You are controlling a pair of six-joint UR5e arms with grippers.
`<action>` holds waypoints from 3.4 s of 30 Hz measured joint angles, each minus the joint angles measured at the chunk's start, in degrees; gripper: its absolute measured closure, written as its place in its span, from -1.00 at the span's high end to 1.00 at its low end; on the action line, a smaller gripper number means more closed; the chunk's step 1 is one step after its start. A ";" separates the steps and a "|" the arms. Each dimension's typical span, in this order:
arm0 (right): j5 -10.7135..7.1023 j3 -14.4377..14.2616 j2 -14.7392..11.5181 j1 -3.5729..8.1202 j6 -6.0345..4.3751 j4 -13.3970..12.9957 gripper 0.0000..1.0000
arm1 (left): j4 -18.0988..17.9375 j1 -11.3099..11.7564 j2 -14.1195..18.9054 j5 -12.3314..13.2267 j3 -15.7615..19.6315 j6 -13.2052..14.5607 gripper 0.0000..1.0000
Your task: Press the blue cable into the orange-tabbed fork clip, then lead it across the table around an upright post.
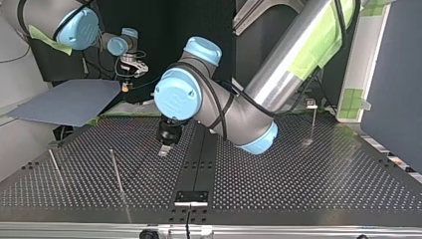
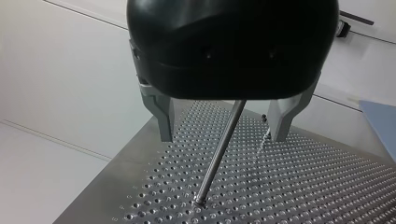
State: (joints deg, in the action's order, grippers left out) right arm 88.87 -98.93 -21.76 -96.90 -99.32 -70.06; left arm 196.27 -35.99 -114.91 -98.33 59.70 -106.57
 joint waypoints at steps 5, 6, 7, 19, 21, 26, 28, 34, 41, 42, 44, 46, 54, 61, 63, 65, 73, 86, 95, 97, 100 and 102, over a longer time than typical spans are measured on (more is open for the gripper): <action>0.00 0.00 -0.05 0.00 0.00 0.01 -1.00 | 0.00 0.01 -0.01 0.28 -0.01 0.04 0.97; 0.00 0.00 -0.07 0.00 0.00 0.02 -1.00 | 0.00 0.01 -0.01 0.31 -0.01 0.04 0.97; -0.01 0.00 -0.08 0.00 0.00 0.04 -1.00 | 0.00 0.01 0.00 0.34 0.00 0.05 0.97; -1.11 -1.98 -5.01 -0.69 0.22 4.59 -1.00 | 0.09 -0.02 0.00 0.08 0.00 0.64 0.97; -0.79 -2.45 -6.17 -0.77 -0.25 5.74 -1.00 | 0.23 -0.01 0.00 0.05 -0.02 0.87 0.97; -0.55 -2.77 -8.97 -1.01 -1.70 8.54 -1.00 | 0.41 -0.01 0.01 -0.36 -0.03 1.25 0.97; -0.57 -2.78 -10.23 -1.10 -2.77 9.79 -1.00 | 0.43 -0.02 0.00 -0.80 -0.02 1.43 0.97; -1.59 -2.37 -13.46 -1.26 -5.88 13.02 -1.00 | 0.38 -0.01 0.00 -1.33 -0.02 1.66 0.97; -3.14 -1.76 -17.73 -1.66 -9.71 17.30 -1.00 | 0.43 -0.02 0.00 -1.34 -0.02 2.19 0.97; -3.22 -1.69 -18.53 -1.76 -10.05 18.08 -1.00 | 0.43 -0.03 0.00 -1.33 -0.02 2.28 0.97; -3.28 -1.46 -19.73 -1.88 -10.39 19.30 -1.00 | 0.44 -0.02 0.01 -1.31 -0.01 2.52 0.97; -3.33 -1.02 -21.08 -1.98 -10.51 20.65 -1.00 | 0.44 -0.01 0.00 -1.30 -0.02 2.78 0.97; -3.49 1.52 -26.35 -2.33 -10.85 25.91 -1.00 | 0.44 -0.05 0.00 -1.29 0.00 3.38 0.97; -3.65 2.81 -30.90 -2.89 -10.85 30.46 -1.00 | 0.44 -0.14 0.00 -1.29 -0.01 3.63 0.97; -3.75 3.13 -32.06 -3.06 -10.86 31.63 -1.00 | 0.44 -0.12 0.00 -1.29 -0.02 3.64 0.97; -3.81 3.56 -33.08 -3.23 -10.85 32.64 -1.00 | 0.44 -0.10 0.00 -1.29 -0.01 3.63 0.97; -3.87 5.86 -37.42 -3.88 -10.89 36.99 -1.00 | 0.44 -0.07 0.00 -1.29 -0.02 3.64 0.97; -3.50 6.74 -45.24 -3.82 -11.13 44.80 -1.00 | 0.37 0.02 0.00 -1.36 -0.02 3.58 0.97; -2.22 6.76 -50.47 -3.62 -11.51 50.04 -1.00 | 0.35 0.25 0.00 -1.38 -0.03 3.56 0.97; -2.07 6.73 -51.57 -3.61 -11.52 51.13 -1.00 | 0.35 0.28 -0.01 -1.38 -0.02 3.56 0.97; -1.73 6.66 -53.19 -3.61 -11.53 52.37 -1.00 | 0.35 0.28 -0.02 -1.38 -0.02 3.56 0.97; -1.60 6.65 -54.44 -3.59 -11.53 52.79 -1.00 | 0.36 0.28 -0.01 -1.38 0.00 3.56 0.97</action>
State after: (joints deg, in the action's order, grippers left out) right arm 87.27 -92.27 -76.20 -100.49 -110.84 -17.27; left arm 196.63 -35.71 -114.91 -99.71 59.70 -103.01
